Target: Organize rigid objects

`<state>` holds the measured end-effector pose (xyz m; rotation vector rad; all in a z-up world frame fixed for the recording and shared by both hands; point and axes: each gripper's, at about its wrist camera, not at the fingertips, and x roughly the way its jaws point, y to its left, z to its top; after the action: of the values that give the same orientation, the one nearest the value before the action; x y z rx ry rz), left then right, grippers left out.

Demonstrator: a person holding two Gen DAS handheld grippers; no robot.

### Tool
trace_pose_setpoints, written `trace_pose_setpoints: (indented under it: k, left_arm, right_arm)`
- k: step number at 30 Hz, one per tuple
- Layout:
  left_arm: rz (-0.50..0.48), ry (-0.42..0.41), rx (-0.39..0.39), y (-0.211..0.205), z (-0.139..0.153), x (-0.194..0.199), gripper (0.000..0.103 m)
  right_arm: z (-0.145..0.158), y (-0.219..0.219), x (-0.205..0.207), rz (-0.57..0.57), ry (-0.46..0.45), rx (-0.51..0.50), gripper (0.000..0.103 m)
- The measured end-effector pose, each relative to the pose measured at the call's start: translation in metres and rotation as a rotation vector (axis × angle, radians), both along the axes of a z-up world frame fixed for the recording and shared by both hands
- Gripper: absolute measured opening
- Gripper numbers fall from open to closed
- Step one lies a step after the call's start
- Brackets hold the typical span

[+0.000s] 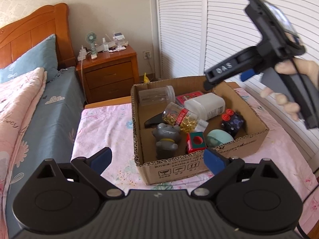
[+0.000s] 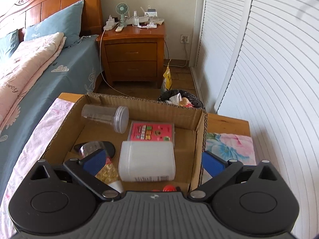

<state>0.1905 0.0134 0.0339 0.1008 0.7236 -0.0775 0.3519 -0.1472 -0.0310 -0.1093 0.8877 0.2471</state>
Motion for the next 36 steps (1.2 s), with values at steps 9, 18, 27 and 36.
trace_pose_setpoints:
  k: [9, 18, 27, 36]
  left_arm:
    - [0.078, 0.043, 0.028, 0.001, -0.007, -0.002, 0.100]
    - [0.104, 0.084, 0.015, -0.004, -0.002, -0.013, 0.100]
    - [0.109, 0.087, -0.012, -0.004, 0.005, -0.022, 0.100]
    - [0.111, 0.073, -0.007, -0.007, 0.010, -0.027, 0.100]
  right_arm:
    - [0.001, -0.005, -0.086, -0.052, -0.030, -0.090, 0.103]
    - [-0.005, -0.011, -0.159, -0.165, -0.040, -0.047, 0.103]
    - [0.000, -0.013, -0.186, -0.205, -0.071, -0.043, 0.103]
    - [0.004, -0.013, -0.190, -0.211, -0.085, -0.033, 0.103]
